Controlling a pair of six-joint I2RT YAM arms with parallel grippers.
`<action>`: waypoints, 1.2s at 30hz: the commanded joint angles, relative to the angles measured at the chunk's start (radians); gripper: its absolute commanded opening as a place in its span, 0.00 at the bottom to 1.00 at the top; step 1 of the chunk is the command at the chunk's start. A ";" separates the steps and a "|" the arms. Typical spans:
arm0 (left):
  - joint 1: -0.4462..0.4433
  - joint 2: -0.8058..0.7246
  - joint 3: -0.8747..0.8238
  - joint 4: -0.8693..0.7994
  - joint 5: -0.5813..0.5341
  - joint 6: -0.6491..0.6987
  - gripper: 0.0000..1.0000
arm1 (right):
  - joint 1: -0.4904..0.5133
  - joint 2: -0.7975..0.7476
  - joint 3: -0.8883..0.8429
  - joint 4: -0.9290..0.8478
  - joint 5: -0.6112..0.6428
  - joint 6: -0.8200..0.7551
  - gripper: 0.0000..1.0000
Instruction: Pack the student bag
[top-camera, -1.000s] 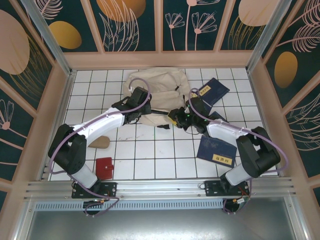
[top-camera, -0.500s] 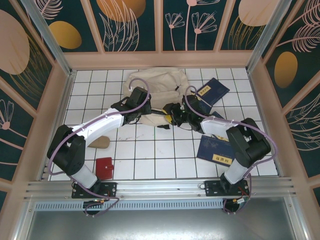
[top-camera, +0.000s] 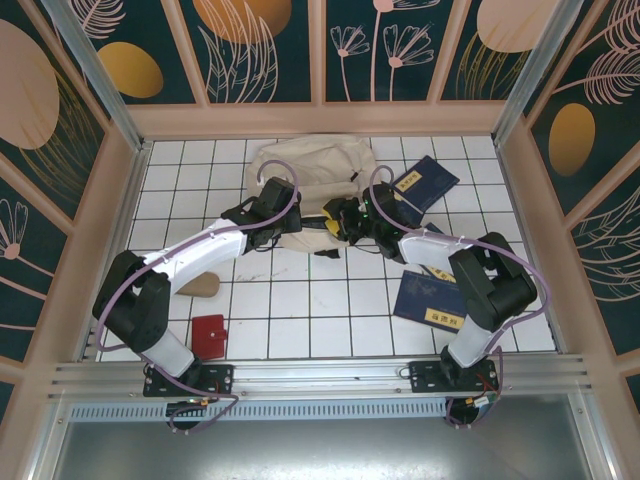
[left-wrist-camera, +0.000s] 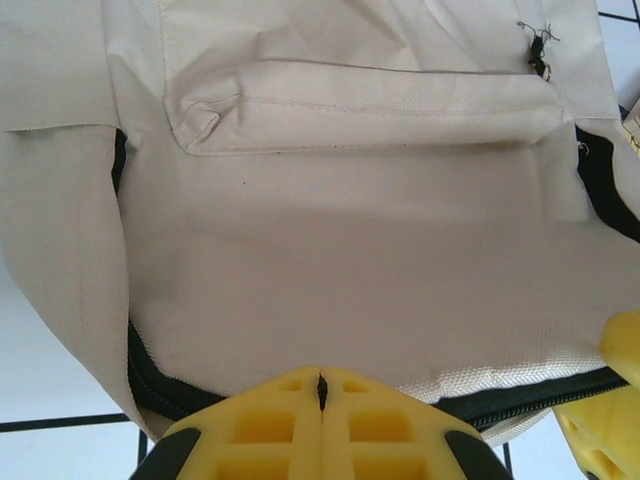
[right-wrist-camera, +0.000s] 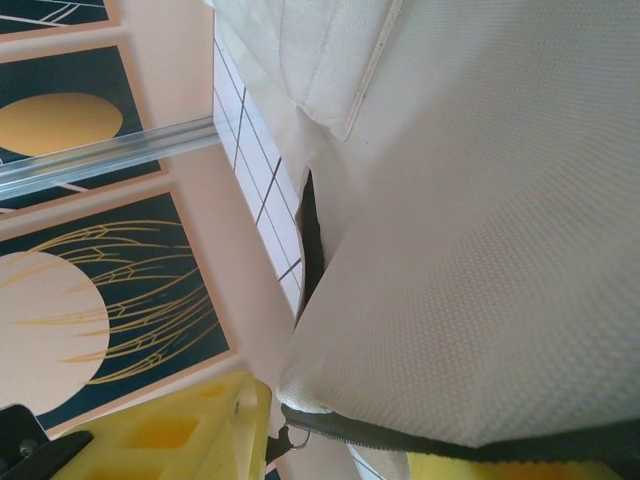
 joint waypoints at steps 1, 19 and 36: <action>0.005 -0.030 -0.007 0.026 -0.006 0.010 0.00 | -0.004 0.031 0.046 0.026 0.006 0.021 0.42; 0.006 -0.058 -0.035 0.009 -0.181 -0.030 0.00 | 0.017 0.035 0.021 -0.077 0.177 0.238 0.03; 0.049 0.035 0.032 -0.003 -0.279 0.136 0.00 | 0.027 -0.179 -0.216 -0.287 0.213 0.086 0.02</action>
